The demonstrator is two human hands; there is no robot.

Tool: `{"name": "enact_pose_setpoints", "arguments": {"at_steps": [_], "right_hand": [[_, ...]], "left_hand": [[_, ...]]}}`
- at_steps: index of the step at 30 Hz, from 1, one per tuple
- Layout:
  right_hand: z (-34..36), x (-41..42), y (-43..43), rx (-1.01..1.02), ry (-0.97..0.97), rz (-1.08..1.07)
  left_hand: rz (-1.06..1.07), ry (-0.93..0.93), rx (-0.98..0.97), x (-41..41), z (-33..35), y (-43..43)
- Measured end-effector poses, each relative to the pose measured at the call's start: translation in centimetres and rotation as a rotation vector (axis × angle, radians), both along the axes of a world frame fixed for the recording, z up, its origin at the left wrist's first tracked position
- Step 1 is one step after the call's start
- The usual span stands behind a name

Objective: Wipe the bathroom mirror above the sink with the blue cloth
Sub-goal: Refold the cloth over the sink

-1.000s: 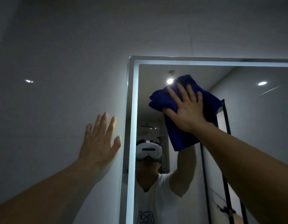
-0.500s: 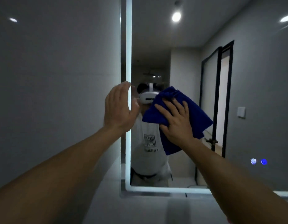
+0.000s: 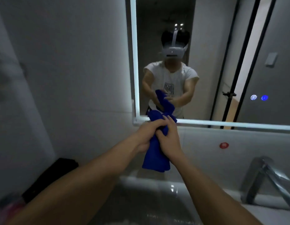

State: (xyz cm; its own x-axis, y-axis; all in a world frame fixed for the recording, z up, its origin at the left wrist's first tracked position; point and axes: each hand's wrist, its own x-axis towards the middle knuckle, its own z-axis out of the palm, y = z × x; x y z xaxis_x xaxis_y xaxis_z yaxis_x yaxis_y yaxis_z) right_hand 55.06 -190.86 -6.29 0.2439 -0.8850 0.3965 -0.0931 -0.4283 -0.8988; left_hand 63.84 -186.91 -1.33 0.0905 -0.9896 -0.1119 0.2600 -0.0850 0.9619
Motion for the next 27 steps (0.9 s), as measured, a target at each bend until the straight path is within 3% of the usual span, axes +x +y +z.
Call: {"name": "enact_pose_setpoints", "arguments": {"at_steps": [3,5,8,13,16,19,23,27], "right_hand": [[-2.1,-2.4,3.8,0.119,0.108,0.170],[-3.3,-4.8,5.7,0.254,-0.031,0.265],[-6.1,-8.7,7.5,0.349,-0.082,0.127],[-12.2,-12.7,13.6,0.980,-0.483,0.477],[-15.6,-13.7,18.2,1.093,-0.584,0.522],[-18.8,-15.2,20.6,1.179,-0.436,0.363],[-22.9,-17.6,22.5,1.271,-0.248,0.222],[-24.7,-18.8,22.5,1.244,-0.221,0.122]], "left_hand": [[-0.030,0.040,0.109,0.2,-2.8,2.6],[-0.105,0.117,0.157,0.5,-4.5,4.4],[-0.256,0.199,0.195,0.9,-7.2,6.8],[-0.341,0.402,0.208,-0.4,-11.1,11.1],[-0.285,0.372,0.321,-0.4,-16.4,13.8],[-0.373,0.397,0.499,0.4,-22.5,16.9],[-0.424,0.139,0.750,-0.6,-27.4,20.6],[-0.408,0.079,0.673,-3.6,-28.2,21.1]]}}
